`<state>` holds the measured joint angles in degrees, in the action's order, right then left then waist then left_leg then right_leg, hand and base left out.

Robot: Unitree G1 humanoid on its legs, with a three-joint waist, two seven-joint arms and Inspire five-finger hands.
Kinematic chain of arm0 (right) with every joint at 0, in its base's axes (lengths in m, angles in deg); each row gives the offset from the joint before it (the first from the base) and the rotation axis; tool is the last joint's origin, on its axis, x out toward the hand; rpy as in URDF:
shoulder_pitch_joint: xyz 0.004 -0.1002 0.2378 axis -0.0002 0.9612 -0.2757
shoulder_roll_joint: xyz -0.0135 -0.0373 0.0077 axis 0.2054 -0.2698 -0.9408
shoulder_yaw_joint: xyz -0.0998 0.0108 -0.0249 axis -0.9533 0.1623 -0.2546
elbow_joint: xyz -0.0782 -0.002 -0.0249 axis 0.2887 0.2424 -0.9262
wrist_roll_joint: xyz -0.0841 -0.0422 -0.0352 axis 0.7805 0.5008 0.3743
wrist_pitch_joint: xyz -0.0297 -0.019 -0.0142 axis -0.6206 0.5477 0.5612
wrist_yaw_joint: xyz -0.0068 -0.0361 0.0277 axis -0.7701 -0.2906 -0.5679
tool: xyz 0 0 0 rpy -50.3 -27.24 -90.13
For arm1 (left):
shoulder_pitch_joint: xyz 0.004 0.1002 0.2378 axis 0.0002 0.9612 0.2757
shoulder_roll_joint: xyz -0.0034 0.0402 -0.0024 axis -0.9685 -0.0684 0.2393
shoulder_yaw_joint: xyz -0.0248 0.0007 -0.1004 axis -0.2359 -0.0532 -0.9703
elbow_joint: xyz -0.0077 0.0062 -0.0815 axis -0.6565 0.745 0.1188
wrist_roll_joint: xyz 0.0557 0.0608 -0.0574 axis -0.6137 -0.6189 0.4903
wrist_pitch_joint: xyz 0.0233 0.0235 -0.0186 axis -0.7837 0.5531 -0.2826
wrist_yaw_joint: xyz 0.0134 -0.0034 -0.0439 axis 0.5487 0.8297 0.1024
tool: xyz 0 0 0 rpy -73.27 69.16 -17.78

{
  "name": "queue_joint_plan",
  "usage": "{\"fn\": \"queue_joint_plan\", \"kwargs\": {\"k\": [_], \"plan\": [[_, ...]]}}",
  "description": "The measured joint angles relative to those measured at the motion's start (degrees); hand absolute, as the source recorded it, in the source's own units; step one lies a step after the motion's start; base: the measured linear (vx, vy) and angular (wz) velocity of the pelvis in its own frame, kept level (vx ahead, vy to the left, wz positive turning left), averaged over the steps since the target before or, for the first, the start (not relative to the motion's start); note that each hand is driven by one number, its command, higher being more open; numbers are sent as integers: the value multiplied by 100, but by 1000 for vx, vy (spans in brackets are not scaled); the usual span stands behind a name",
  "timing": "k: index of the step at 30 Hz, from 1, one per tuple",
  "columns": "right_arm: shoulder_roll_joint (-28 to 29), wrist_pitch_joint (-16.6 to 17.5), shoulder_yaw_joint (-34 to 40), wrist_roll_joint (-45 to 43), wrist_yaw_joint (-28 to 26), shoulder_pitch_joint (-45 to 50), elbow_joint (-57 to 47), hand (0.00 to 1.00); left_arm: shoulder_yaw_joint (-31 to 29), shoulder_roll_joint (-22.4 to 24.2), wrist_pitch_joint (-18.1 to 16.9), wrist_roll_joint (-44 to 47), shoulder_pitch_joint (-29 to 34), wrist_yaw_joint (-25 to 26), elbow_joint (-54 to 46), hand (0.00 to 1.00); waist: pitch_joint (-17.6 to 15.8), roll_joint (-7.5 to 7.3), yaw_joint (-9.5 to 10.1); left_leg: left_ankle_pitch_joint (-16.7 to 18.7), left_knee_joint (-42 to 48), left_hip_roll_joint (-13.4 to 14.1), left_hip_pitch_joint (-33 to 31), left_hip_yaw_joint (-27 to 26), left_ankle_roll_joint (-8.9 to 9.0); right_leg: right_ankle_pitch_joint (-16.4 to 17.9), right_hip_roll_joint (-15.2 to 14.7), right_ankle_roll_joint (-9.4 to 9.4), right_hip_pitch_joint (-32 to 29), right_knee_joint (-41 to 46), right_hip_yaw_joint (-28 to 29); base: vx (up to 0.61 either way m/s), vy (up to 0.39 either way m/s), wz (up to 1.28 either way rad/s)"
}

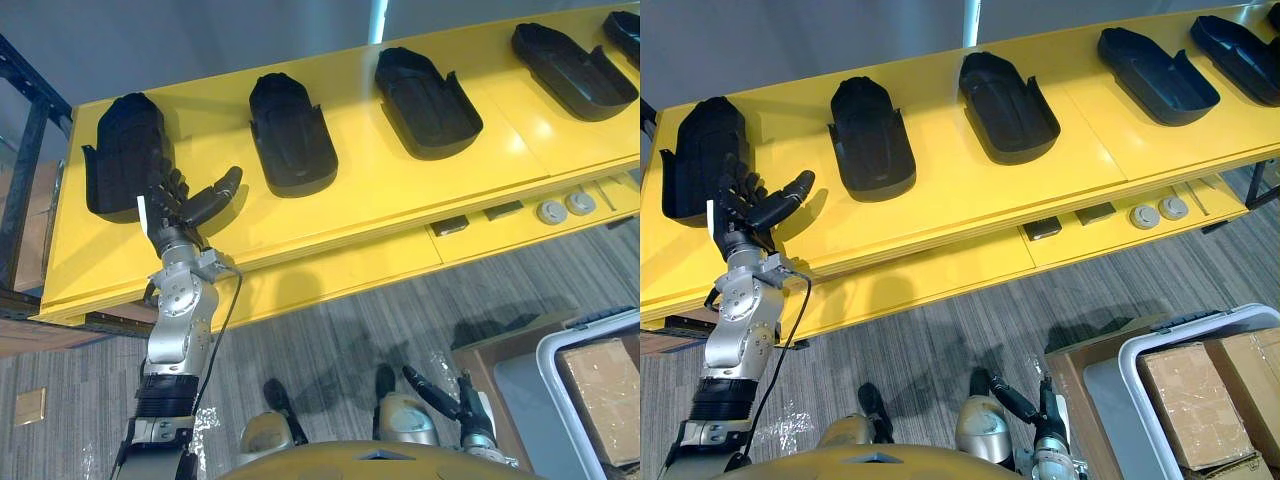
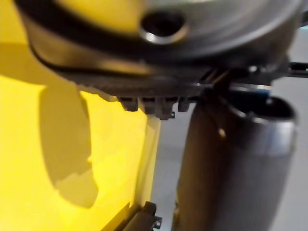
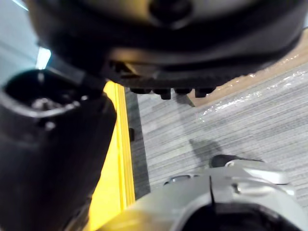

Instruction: Walk over and take three plastic housings, then place them on the shelf

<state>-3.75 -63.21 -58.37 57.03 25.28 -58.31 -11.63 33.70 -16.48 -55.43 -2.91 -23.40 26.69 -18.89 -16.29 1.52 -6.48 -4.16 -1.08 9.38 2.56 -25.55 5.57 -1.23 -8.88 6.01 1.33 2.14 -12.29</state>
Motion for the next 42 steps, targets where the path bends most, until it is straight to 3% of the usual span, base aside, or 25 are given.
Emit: {"fn": "queue_joint_plan", "kwargs": {"k": [4,8,15,17,20,28,33,37,42], "plan": [[0,1,11,2,-6,0,56,100,1,-6,-38,-28,58,-291,-275,100,1,0,11,3,-5,-2,50,9,2,-2,0,2,75,-32,-19,0,0,0],[3,2,60,15,-18,12,100,100,-67,-47,-151,-243,343,-397,-1265,100,19,34,8,15,-8,-2,101,31,11,0,6,1,144,-48,-48,2,-1,2],[-6,2,405,31,-24,130,203,100,-852,-140,-159,-1456,538,-313,-1932,100,244,352,106,7,-56,-7,222,114,8,7,16,1,376,-167,-189,0,-4,8],[-32,-1,471,31,-25,171,224,100,-1112,-551,46,-1961,560,-257,-1953,100,349,471,170,-19,-128,-15,222,162,4,3,29,6,390,-235,-251,-21,-14,12],[-42,-29,475,28,-25,167,224,100,-1500,-1066,479,-2221,676,-497,-1972,100,432,511,185,-40,-139,-5,225,196,6,1,45,6,418,-259,-283,2,-7,6],[-78,-134,447,27,-76,80,679,100,-1576,-2082,1204,-2017,606,-1726,-18,100,796,373,349,-61,-221,1,373,144,34,-31,86,42,591,-436,-268,15,-5,-2],[-71,-157,455,25,-173,72,779,100,-1569,-2788,1630,-1480,-141,-2789,1292,100,841,291,466,-61,-221,4,384,112,34,-38,92,41,586,-433,-229,3,-1,-2],[-71,-161,464,24,-209,50,816,100,-1515,-3183,1757,-781,-495,-3287,1610,100,843,288,463,-61,-222,4,390,94,34,-42,91,39,581,-430,-210,1,0,-1],[-32,-158,531,24,-265,-9,979,100,-1231,-3219,1793,366,-701,-3773,1698,100,849,295,449,-72,-230,1,397,65,39,-74,91,32,588,-429,-179,13,-1,-3]]}}
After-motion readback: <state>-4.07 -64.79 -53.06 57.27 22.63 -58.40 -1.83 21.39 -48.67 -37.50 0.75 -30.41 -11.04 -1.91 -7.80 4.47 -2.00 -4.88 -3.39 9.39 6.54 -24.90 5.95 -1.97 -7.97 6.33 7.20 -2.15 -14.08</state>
